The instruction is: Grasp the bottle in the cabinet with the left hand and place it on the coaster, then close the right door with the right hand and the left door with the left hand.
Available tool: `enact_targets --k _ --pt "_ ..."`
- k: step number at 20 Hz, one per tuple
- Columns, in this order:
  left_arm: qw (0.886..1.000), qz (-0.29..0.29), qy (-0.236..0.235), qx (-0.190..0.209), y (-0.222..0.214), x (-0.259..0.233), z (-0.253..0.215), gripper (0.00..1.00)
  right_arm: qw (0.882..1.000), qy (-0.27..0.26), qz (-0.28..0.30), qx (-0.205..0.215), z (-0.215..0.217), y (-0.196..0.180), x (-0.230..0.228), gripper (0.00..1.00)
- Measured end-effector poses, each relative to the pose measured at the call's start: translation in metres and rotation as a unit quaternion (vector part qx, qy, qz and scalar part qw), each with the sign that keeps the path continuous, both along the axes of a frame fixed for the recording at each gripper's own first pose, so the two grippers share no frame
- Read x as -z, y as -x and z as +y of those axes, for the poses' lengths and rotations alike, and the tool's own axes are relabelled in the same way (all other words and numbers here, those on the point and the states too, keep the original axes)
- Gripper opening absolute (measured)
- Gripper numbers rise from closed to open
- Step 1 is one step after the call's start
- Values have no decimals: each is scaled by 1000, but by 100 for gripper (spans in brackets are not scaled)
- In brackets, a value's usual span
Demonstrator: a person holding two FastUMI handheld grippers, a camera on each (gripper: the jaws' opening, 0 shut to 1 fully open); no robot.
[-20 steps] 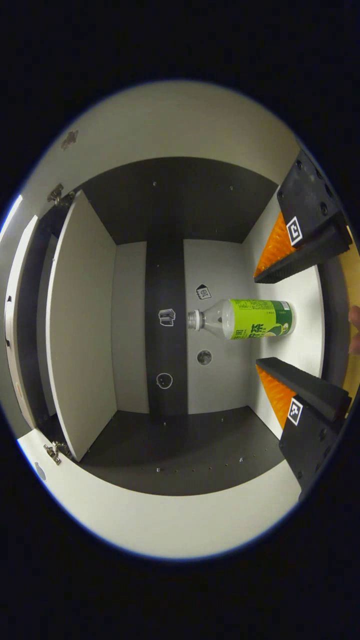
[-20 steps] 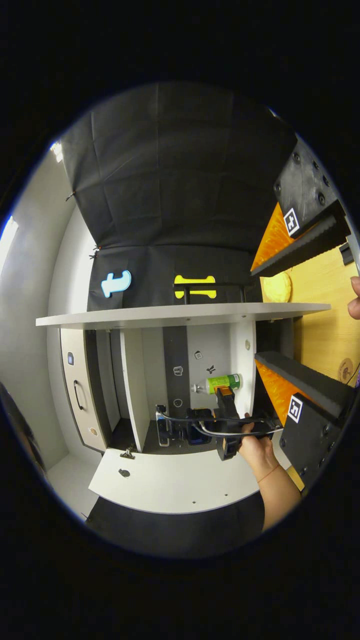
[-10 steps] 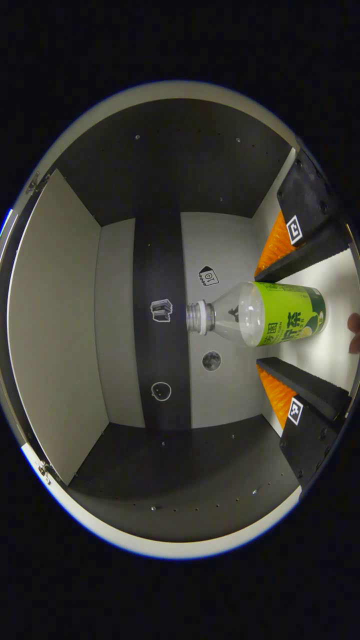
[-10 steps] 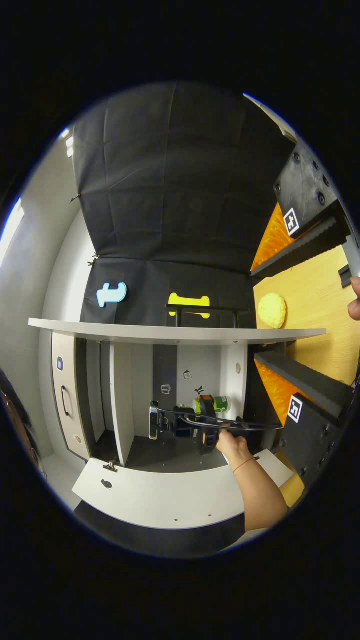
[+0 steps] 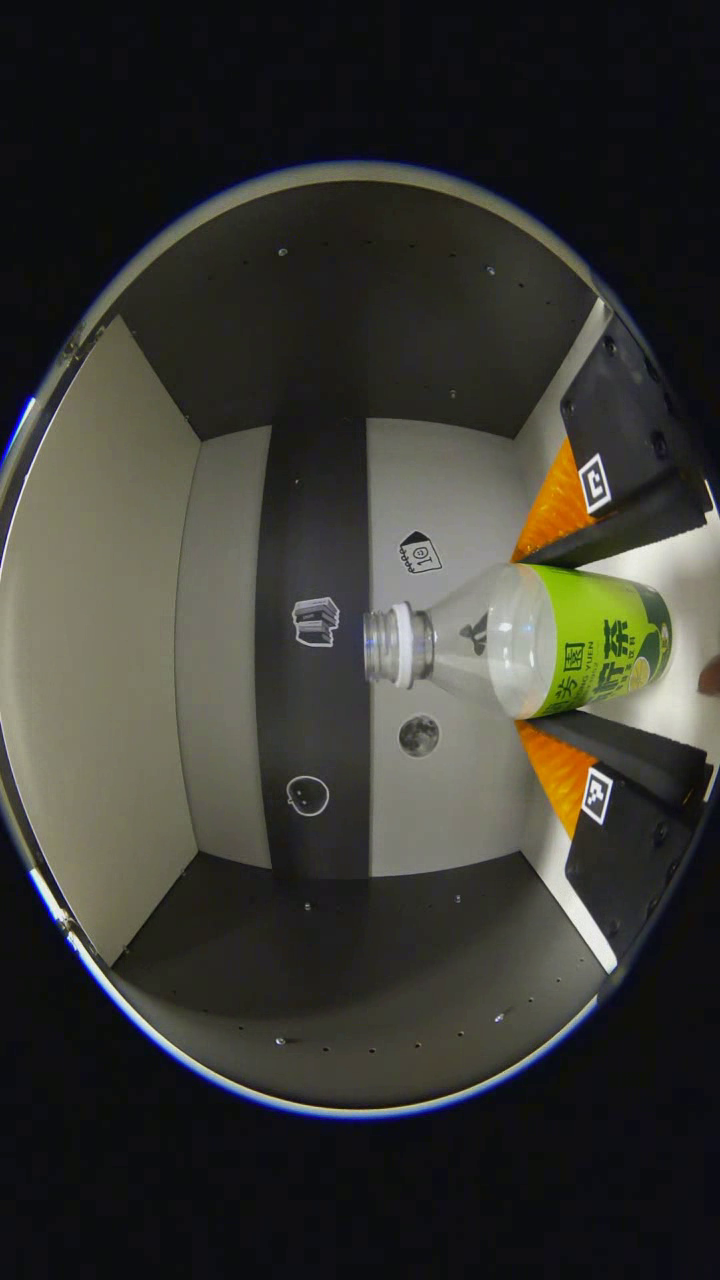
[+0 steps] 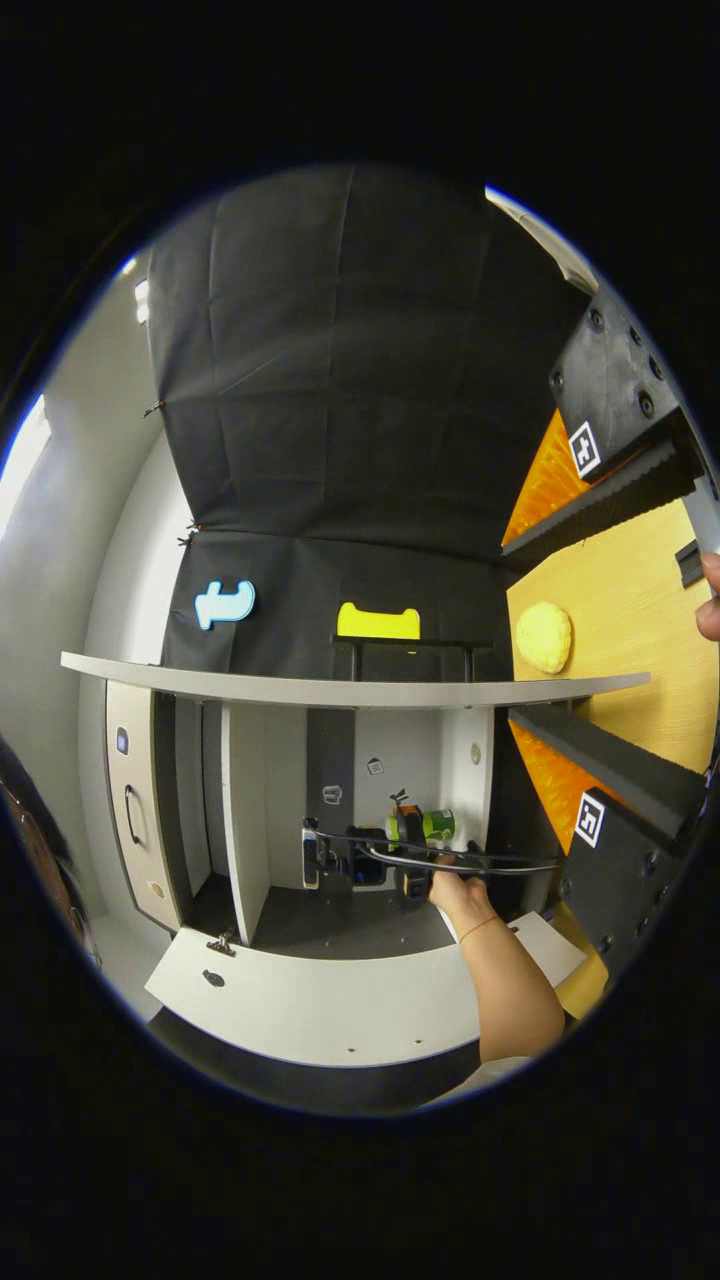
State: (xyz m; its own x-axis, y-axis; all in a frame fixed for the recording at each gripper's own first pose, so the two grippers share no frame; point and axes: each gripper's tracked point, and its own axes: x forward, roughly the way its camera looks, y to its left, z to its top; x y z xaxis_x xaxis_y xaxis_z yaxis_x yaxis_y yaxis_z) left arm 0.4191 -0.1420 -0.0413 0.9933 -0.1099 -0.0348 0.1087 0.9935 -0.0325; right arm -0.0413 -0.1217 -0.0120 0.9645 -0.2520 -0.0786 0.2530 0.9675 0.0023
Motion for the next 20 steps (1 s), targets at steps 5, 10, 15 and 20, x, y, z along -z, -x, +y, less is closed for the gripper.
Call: enact_targets --k 5,10,15,20 --pt "1000 -14 7 16 34 -19 7 76 1000 -4 -5 -16 5 2 -2 98" --pt "998 -35 2 42 106 -40 13 76 999 -7 -18 -38 12 6 -8 98" --pt "996 -63 -5 65 188 -44 18 75 997 0 -39 -61 21 7 -18 98" --pt "995 -64 11 81 255 -16 21 76 993 7 -70 -95 39 3 -29 98"
